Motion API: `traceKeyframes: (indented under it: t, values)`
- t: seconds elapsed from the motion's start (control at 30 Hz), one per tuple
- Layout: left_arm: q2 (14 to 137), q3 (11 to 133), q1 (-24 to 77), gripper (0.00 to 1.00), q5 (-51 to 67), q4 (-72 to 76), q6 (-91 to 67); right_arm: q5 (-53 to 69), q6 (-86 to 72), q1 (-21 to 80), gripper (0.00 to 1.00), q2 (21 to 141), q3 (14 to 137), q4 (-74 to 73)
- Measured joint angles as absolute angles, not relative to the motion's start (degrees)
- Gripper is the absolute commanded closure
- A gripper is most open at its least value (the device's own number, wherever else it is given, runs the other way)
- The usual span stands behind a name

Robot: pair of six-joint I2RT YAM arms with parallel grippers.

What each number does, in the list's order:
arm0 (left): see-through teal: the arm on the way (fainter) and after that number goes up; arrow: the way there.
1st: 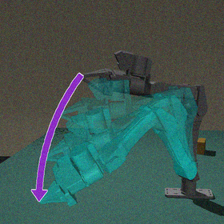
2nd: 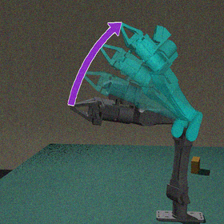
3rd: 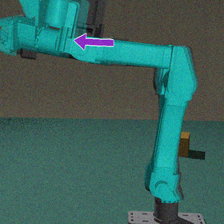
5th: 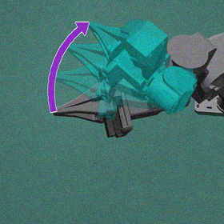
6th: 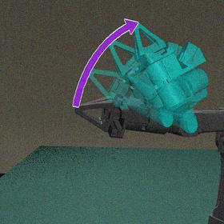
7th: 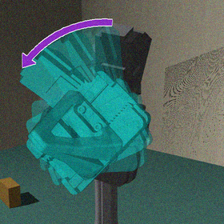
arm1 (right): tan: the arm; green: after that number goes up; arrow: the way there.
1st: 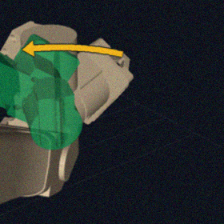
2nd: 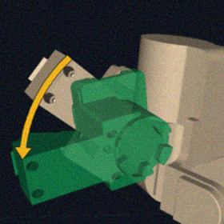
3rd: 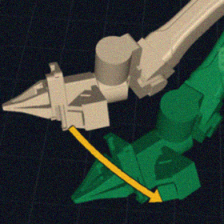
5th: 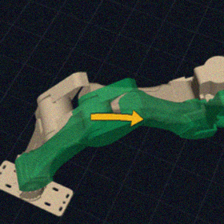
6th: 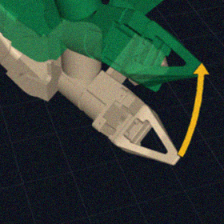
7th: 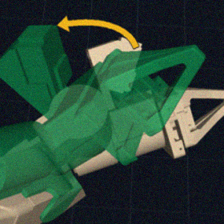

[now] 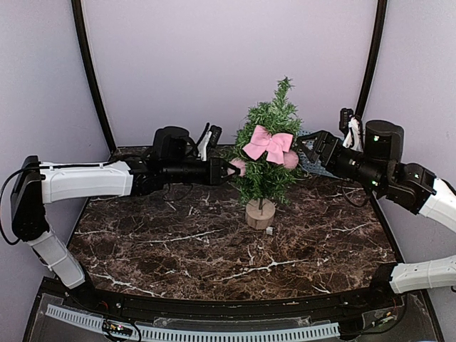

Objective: Decorate the small christmas tree

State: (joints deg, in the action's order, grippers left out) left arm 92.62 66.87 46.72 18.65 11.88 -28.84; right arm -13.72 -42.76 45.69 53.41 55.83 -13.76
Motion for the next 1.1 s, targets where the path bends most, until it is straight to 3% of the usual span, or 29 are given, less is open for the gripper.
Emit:
traceKeyframes:
  t: [0.53,0.57,0.63,0.77,0.9,1.1]
  values:
    - [95.3,67.9,46.7,0.79,19.0,11.0,-28.1,-13.1,-42.8,45.7,0.12,54.2,55.8,-13.7]
    - [95.4,67.9,46.7,0.78,19.0,11.0,-28.1,-13.1,-42.8,45.7,0.11,54.2,55.8,-13.7]
    - [95.4,67.9,46.7,0.65,19.0,11.0,-28.1,-13.1,-42.8,45.7,0.11,54.2,55.8,-13.6]
    - [95.3,67.9,46.7,0.48,19.0,10.9,-27.4,-13.2,-42.8,45.7,0.1,54.0,55.8,-13.6]
    - [94.4,67.9,46.7,0.39,18.4,10.0,-26.7,-13.6,-42.7,45.7,0.1,53.6,55.8,-13.8]
    - [90.1,67.9,46.5,0.34,17.1,8.9,-25.8,-13.9,-42.7,45.7,0.1,53.1,55.8,-13.8]
